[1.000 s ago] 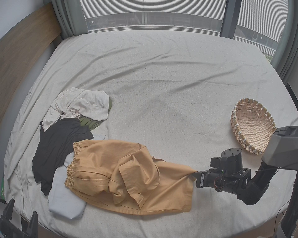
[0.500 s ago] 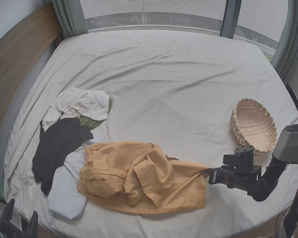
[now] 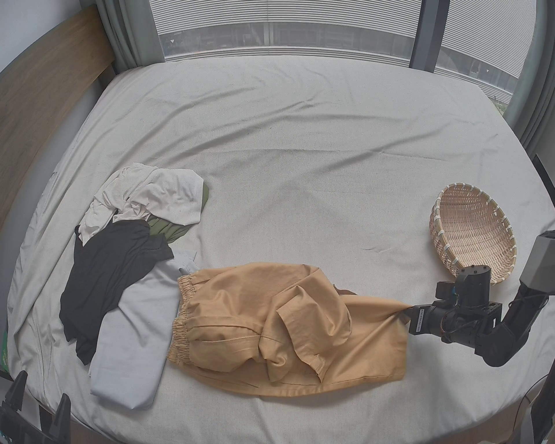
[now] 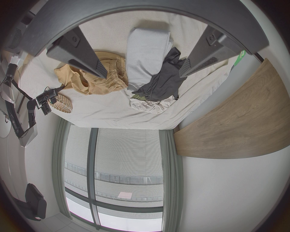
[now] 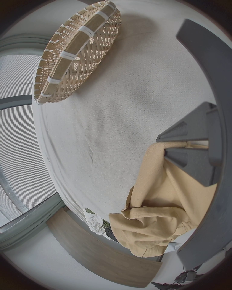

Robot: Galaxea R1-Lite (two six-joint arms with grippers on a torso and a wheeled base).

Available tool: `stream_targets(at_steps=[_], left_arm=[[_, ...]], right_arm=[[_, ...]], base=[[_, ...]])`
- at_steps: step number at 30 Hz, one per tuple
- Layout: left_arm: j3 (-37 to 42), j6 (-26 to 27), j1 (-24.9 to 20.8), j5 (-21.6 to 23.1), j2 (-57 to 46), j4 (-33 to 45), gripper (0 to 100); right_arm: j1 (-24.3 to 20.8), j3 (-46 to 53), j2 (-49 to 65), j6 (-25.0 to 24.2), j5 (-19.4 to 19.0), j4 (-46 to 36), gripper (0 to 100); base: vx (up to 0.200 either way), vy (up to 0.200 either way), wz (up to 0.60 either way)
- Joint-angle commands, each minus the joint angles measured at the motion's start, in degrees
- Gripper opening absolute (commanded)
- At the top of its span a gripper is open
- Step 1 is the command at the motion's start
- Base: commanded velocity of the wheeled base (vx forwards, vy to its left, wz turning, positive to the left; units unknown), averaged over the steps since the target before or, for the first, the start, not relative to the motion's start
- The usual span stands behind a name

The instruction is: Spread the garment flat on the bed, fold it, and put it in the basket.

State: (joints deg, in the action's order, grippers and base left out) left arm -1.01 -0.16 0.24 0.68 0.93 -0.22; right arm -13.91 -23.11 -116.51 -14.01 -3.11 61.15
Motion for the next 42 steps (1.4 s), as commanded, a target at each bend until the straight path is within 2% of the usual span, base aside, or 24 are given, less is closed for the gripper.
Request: stream_targets(at_steps=[1,14,15,20,33,36,40,42], left_arm=[[1.01,-0.02,0.02,0.02,-0.93,-0.04,100],[1.01,-0.02,0.02,0.02,-0.93,-0.04,100],[1.01,-0.11,0.02,0.02,-0.93,-0.04,100],[1.01,-0.11,0.02,0.02,-0.93,-0.04,100],[1.01,-0.02,-0.07,0.20,-0.93,0.04,100],[1.01,-0.02,-0.07,0.28,-0.93,0.04,100],[1.01,0.07,-0.07,0.64,-0.93,0.13,100],[1.01,0.07,-0.07,0.64,-0.93,0.13,100]], right_arm=[[1.52,0.44,0.05,0.21,-0.32,0.02,0],[2.31,0.35,-0.04,1.00,-1.11,0.11,0],[2.31,0.44,-0.04,1.09,-1.11,0.02,100],[2.48,0.44,0.67,0.74,-0.76,2.92,100],[1.60,10.63,15.34,0.56,-1.37,9.08,100],[1.43,10.98,15.69,0.38,-3.22,9.16,100],[-0.07,10.72,15.52,0.12,-7.53,10.22,100],[-0.68,10.72,15.34,0.03,-8.05,11.19,100]], base=[[0.000,0.000,0.00],[0.000,0.000,0.00],[0.000,0.000,0.00],[0.000,0.000,0.00],[0.000,0.000,0.00],[0.000,0.000,0.00],[0.000,0.000,0.00],[0.000,0.000,0.00]])
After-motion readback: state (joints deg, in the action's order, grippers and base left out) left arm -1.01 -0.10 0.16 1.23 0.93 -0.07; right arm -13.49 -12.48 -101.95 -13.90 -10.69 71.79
